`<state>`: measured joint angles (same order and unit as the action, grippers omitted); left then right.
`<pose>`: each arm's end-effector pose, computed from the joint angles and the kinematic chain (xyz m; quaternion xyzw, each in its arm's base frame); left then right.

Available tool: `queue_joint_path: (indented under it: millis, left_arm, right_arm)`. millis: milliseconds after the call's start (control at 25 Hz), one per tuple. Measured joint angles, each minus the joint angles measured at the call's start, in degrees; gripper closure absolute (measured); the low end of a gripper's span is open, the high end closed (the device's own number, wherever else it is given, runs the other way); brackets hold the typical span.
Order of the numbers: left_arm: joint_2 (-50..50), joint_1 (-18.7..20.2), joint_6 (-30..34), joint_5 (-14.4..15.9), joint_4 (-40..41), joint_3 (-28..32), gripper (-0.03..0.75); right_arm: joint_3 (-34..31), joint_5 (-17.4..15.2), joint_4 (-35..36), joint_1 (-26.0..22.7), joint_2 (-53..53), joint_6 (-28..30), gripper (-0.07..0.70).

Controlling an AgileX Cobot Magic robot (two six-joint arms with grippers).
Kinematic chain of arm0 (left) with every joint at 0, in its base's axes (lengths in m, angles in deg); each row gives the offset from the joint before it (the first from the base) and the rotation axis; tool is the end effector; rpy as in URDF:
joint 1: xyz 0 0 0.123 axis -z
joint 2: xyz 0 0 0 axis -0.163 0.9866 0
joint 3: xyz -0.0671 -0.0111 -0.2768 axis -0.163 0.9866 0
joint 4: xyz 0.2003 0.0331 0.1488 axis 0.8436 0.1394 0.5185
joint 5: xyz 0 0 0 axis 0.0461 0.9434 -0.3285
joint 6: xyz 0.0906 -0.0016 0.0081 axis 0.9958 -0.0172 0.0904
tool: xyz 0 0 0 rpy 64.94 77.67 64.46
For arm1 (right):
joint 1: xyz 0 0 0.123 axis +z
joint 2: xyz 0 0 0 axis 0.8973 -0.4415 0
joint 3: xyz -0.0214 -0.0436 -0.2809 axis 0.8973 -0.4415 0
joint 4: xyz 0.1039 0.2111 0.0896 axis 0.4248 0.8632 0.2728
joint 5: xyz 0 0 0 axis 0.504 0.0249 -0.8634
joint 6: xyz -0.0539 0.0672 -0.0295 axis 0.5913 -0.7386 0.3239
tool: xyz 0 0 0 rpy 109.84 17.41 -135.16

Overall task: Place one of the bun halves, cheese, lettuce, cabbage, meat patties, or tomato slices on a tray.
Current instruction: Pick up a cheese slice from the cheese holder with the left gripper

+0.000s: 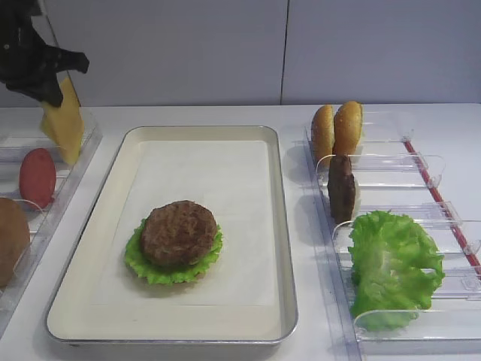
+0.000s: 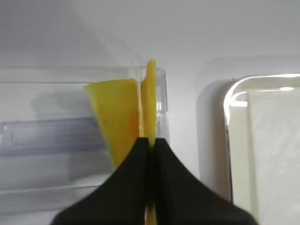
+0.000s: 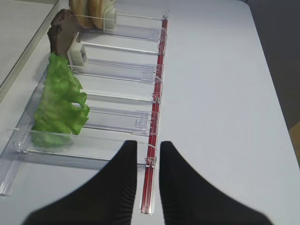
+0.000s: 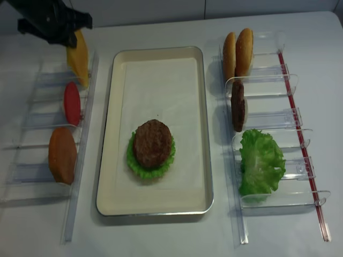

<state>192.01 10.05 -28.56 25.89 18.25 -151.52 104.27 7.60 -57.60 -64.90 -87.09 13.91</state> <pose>0.4163 -0.0104 0.2801 0.0071 0.9717 -0.0324 0.2341 -0.0076 0.0090 0.2644 -0.0579 0.8716 0.0147 0.4865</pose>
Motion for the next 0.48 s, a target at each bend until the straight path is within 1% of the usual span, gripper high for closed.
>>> queue_joint_path:
  millis: [40, 120, 200, 320, 400, 480]
  left_arm:
    - [-1.35, 0.0, 0.0, 0.68, -0.11, 0.0, 0.728]
    - [-3.63, 0.0, 0.0, 3.04, -0.36, 0.0, 0.728]
    - [-5.44, 0.0, 0.11, 6.23, -0.6, 0.0, 0.728]
    - [-7.16, 0.0, 1.1, 12.19, -2.11, 0.0, 0.728]
    - [-8.16, 0.0, 2.19, 15.06, -3.68, 0.0, 0.728]
    - [-9.67, 0.0, 2.85, 16.62, -4.92, 0.0, 0.728]
  right_arm:
    - [0.0, 0.0, 0.0, 0.0, 0.0, 0.0, 0.472]
    - [0.0, 0.0, 0.0, 0.0, 0.0, 0.0, 0.472]
    - [0.0, 0.0, 0.0, 0.0, 0.0, 0.0, 0.472]
    - [0.0, 0.0, 0.0, 0.0, 0.0, 0.0, 0.472]
    - [0.0, 0.0, 0.0, 0.0, 0.0, 0.0, 0.472]
    - [0.0, 0.0, 0.0, 0.0, 0.0, 0.0, 0.472]
